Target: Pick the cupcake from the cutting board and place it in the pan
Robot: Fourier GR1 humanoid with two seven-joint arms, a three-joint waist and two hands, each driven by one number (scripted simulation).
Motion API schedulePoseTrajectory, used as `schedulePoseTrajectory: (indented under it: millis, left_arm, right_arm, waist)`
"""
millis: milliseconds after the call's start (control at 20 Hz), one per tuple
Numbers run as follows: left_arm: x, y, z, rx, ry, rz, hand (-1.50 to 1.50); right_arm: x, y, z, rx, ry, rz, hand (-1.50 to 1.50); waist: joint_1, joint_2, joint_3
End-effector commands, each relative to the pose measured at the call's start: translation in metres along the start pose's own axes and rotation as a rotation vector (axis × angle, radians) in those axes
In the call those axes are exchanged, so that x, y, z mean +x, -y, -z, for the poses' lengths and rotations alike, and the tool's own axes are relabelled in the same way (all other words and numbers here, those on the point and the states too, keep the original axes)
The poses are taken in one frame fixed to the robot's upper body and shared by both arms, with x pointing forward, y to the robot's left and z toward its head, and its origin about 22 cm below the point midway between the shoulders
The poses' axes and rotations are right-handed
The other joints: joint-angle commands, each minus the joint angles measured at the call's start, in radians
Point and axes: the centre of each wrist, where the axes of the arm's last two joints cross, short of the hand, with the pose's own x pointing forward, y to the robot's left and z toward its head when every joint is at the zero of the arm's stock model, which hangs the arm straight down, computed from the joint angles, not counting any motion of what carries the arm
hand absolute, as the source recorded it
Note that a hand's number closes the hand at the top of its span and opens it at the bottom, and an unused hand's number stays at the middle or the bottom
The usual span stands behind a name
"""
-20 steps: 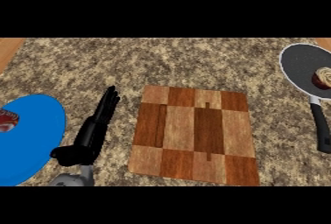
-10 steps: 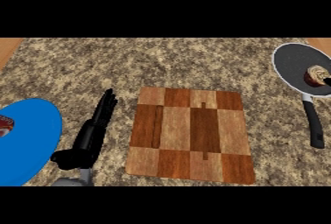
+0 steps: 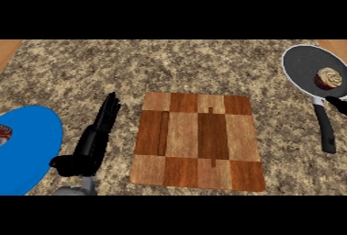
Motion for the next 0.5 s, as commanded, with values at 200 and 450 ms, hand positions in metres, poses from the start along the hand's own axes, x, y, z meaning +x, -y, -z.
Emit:
schedulePoseTrajectory:
  millis: [200, 450]
  left_arm:
    - [0.003, 0.002, 0.002, -0.013, 0.01, -0.006, 0.0]
    - [0.013, -0.003, 0.003, 0.008, 0.011, 0.008, 0.0]
  right_arm:
    - [-0.003, 0.002, -0.023, 0.041, -0.003, -0.023, -1.5]
    - [0.004, 0.003, -0.03, 0.005, -0.033, -0.084, -1.5]
  waist:
    - [0.002, 0.001, 0.0]
    - [0.002, 0.002, 0.0]
